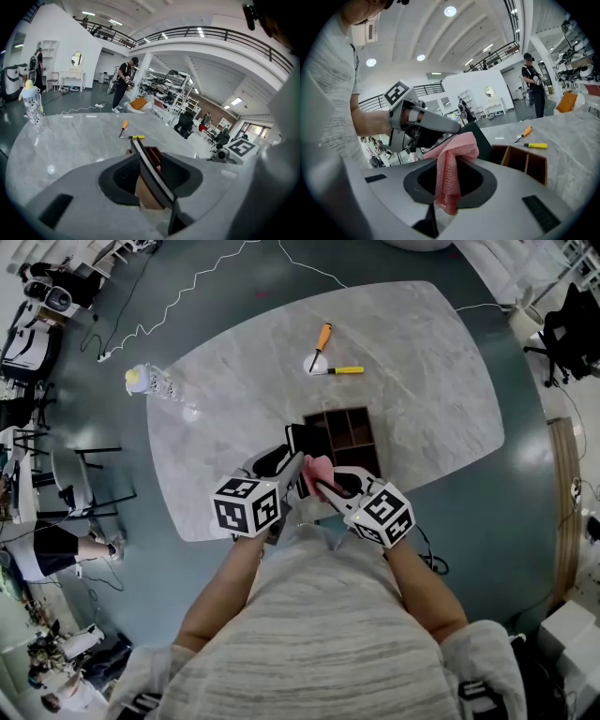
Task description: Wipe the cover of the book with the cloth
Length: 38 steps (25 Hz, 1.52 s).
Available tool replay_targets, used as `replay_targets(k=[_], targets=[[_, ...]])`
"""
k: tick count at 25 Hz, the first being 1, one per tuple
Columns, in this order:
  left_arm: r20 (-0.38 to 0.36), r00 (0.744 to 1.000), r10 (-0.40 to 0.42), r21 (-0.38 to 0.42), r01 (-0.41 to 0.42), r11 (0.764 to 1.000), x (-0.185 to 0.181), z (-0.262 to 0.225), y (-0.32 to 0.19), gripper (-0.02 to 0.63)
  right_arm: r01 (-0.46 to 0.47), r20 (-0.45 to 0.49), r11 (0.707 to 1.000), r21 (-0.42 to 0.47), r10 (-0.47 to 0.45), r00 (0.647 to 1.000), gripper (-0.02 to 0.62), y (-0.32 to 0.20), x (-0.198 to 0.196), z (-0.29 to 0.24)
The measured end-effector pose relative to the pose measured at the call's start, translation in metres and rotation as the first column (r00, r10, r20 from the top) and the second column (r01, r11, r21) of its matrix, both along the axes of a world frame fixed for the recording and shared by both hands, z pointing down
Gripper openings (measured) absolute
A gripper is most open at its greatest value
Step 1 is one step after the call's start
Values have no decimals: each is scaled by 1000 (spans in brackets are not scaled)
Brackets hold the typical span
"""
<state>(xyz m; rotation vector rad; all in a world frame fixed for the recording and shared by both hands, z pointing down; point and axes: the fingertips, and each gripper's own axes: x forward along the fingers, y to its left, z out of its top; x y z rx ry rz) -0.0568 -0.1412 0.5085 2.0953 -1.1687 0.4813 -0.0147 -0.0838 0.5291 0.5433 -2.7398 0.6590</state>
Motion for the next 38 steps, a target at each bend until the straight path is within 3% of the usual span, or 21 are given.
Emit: replay_targets(k=[4,11,14,20,25,30,35,38], targets=[[12,1000,4,20,-5,1000,0,-4,-5,140,-10,39,998,-64,12,999,52,10,2,-3],[33,999,4,25,-5,1000,-1,-1,-7,140,-72,96,994,-88,80,992,52,0,-5,-8],[46,999,11,29,-12,1000,-1,-2,-8,140,-127,38,985,-121,132,990,52,-11,-1,10],[60,998,17,22,-19,1000,2,-2,-4,147,-220,-184,962,-163,189,964,52,-21,14,54],[68,997,21,11,-22,1000,4,3,0,179,-268,-273,943,-197,210,939,52,-34,12,64],[66,997,26,0,-26,1000,7,7,1,183,-294,-229,937,-189,249,941,52,-51,5,47],[50,998,24,1,-24,1000,7,5,-1,183,-280,-136,950,-139,262,955,52,-73,-11,10],[39,999,9,11,-9,1000,4,0,-3,173,-260,-132,961,-91,247,960,52,-80,-17,0]])
